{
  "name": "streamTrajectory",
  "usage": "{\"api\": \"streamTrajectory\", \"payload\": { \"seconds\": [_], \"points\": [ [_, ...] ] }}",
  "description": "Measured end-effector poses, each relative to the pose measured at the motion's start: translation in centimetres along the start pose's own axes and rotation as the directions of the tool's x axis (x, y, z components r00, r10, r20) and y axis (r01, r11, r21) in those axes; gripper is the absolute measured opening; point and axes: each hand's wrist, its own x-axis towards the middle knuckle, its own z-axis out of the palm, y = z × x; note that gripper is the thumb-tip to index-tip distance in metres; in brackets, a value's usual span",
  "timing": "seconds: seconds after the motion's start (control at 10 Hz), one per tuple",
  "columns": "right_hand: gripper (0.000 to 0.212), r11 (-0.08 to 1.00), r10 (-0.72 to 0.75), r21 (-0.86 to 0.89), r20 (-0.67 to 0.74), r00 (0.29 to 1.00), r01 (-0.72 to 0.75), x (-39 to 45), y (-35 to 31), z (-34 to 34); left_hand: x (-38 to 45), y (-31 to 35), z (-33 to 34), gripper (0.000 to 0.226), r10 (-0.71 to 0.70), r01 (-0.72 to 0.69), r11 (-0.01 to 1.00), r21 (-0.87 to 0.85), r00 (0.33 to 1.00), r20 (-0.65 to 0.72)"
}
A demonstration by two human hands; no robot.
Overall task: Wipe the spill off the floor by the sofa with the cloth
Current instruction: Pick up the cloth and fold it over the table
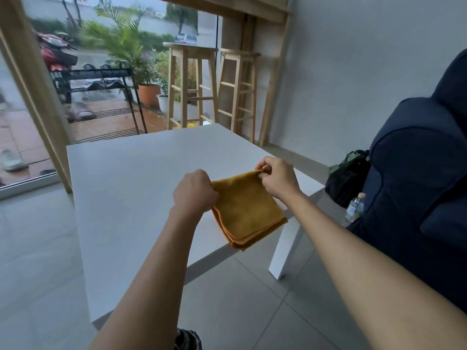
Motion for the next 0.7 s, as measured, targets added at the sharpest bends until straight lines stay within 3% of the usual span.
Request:
{"api": "streamTrajectory", "payload": {
  "seconds": [0.1, 0.2, 0.3, 0.4, 0.5, 0.7],
  "points": [
    [0.021, 1.000, -0.003, 0.019, 0.006, 1.000, 0.003, 0.4, 0.2, 1.3, 0.6, -0.4, 0.4, 0.008, -0.055, 0.056, 0.998, 0.021, 0.998, -0.036],
    [0.041, 0.999, -0.041, -0.009, 0.067, 0.997, 0.042, 0.1, 0.9, 2.2, 0.4, -0.4, 1.0, 0.026, -0.001, 0.001, 0.998, 0.061, 1.000, 0.002],
    [0.042, 0.993, -0.080, -0.066, 0.180, 0.980, 0.094, -0.7, 1.2, 2.7, -0.3, -0.2, 1.8, 0.048, 0.117, -0.135, 0.983, 0.124, 0.983, 0.139],
    [0.049, 0.965, -0.070, -0.210, 0.367, 0.927, 0.156, -1.2, 1.4, 3.4, -1.1, -0.7, 3.3, 0.067, 0.139, -0.207, 0.959, 0.196, 0.940, 0.312],
    [0.053, 0.929, 0.041, -0.337, 0.503, 0.863, 0.153, -1.7, 1.5, 3.8, -1.8, -2.0, 4.3, 0.078, 0.119, -0.218, 0.950, 0.222, 0.914, 0.387],
    [0.053, 0.927, 0.089, -0.355, 0.526, 0.846, 0.123, -1.6, 1.1, 3.5, -2.3, -2.6, 5.0, 0.082, 0.150, -0.219, 0.957, 0.192, 0.936, 0.320]
  ]
}}
